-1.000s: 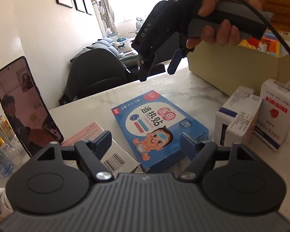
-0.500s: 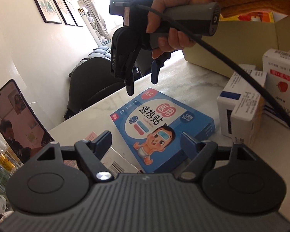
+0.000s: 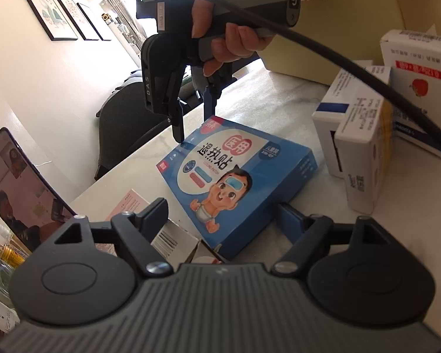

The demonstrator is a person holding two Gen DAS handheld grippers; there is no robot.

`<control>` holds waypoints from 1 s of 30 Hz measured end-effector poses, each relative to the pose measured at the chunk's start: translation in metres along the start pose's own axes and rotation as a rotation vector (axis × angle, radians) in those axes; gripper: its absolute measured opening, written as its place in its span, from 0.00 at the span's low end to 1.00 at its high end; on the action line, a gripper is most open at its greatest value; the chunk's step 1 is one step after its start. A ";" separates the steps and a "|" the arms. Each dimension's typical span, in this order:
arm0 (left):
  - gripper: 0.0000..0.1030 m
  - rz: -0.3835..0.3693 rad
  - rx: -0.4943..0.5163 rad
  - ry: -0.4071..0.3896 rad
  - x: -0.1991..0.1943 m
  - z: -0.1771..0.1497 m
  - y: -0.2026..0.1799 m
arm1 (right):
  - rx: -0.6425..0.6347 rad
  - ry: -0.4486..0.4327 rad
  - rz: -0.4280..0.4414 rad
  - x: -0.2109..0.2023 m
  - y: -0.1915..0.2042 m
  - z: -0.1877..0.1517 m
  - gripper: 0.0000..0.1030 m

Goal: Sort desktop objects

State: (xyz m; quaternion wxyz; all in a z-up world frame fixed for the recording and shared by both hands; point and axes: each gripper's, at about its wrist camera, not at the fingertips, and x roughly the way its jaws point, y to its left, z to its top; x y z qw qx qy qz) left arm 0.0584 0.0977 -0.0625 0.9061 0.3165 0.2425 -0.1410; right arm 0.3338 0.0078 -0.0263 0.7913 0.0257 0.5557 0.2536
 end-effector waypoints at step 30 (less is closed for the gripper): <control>0.84 -0.026 -0.052 -0.021 -0.051 -0.014 -0.018 | -0.050 0.067 0.047 -0.015 0.023 -0.026 0.52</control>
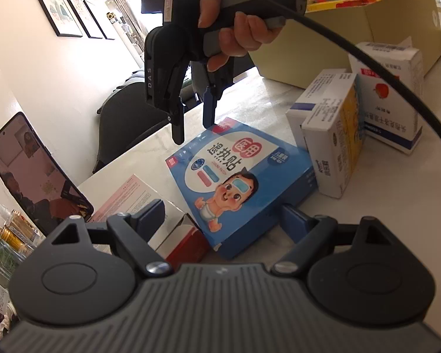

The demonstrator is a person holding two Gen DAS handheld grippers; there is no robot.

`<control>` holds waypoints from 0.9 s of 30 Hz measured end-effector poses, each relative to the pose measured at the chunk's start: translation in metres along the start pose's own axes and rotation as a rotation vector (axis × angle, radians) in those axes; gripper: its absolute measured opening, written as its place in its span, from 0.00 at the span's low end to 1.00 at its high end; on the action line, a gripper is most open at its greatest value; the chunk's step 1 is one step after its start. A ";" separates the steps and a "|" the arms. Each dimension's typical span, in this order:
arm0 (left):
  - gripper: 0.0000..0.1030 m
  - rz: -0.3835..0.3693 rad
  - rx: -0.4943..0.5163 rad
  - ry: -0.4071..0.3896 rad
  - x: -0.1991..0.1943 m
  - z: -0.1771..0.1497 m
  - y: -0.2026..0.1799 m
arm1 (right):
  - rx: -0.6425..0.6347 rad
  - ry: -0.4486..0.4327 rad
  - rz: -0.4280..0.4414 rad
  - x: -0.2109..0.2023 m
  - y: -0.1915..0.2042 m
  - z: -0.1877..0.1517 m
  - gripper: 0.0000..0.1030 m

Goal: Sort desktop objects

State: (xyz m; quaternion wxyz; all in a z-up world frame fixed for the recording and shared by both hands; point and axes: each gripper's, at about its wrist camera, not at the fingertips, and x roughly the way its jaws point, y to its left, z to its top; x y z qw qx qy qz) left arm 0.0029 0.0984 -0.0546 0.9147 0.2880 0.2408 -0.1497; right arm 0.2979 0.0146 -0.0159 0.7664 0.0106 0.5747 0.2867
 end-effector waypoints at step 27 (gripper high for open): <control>0.84 -0.058 -0.073 0.029 -0.061 -0.035 -0.009 | -0.052 0.071 0.011 0.001 0.041 -0.069 0.57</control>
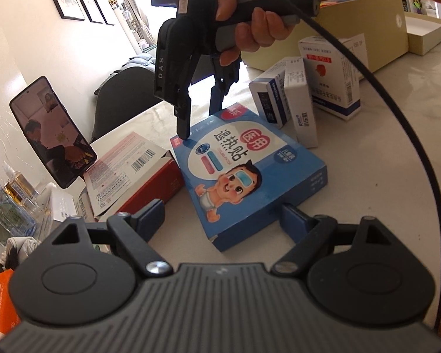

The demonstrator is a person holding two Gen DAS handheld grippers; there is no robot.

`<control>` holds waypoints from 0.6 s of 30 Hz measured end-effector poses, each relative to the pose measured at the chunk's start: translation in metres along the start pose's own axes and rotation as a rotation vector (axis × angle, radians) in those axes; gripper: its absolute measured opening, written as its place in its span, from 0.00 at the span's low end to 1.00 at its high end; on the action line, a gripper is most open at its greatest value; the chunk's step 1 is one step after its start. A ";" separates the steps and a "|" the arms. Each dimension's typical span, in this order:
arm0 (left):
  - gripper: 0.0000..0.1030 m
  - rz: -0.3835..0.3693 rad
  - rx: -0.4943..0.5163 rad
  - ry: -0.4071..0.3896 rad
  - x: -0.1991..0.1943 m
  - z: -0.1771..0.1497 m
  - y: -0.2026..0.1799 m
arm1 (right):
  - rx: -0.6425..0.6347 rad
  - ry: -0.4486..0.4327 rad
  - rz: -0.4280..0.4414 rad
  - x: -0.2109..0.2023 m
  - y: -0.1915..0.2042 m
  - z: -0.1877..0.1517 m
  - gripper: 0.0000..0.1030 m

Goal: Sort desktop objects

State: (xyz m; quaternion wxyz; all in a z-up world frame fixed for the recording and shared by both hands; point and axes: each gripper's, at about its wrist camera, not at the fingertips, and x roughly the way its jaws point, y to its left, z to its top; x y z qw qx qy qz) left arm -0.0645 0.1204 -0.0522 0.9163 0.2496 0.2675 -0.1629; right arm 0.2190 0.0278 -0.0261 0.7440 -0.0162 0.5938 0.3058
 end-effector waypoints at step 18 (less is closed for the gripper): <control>0.84 -0.133 -0.035 0.002 -0.014 -0.014 0.002 | -0.047 -0.008 0.017 -0.015 0.027 -0.036 0.57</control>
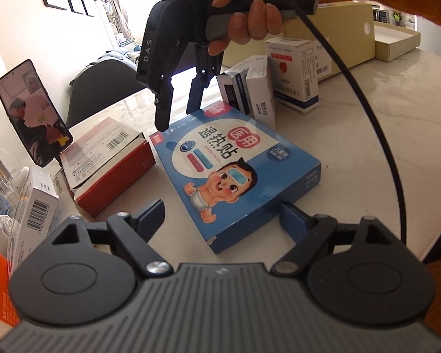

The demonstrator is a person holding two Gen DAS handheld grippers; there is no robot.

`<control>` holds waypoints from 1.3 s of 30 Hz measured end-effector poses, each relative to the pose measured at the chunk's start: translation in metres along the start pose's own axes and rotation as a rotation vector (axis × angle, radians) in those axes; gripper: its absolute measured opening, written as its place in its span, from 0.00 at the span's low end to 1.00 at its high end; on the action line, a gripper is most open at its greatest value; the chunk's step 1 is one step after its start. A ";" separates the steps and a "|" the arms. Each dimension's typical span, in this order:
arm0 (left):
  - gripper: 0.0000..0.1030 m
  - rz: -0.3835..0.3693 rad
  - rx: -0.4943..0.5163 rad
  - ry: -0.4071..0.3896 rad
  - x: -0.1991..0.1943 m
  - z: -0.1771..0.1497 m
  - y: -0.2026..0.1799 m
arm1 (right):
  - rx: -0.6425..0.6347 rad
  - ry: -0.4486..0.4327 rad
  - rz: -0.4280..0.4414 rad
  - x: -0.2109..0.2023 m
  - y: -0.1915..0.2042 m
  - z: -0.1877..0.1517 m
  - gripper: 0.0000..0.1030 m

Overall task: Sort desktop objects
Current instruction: 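Lift the open right tool back up from the blue box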

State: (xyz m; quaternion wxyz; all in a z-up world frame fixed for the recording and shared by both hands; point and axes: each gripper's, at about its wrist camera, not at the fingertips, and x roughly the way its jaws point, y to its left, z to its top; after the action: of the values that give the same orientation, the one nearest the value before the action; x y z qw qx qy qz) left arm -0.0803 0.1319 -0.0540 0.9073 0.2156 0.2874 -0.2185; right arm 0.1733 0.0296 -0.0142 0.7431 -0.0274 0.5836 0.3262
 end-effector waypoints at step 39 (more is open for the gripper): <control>0.66 -0.227 -0.375 -0.045 0.011 -0.007 0.061 | 0.143 -0.291 0.306 -0.053 -0.019 -0.179 0.56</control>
State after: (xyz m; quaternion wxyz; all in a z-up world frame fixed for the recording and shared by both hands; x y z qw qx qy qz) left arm -0.0436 0.1818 -0.0494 0.9072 0.0044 0.3251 -0.2669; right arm 0.0251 -0.0848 -0.0303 0.7613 0.1615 0.4894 0.3935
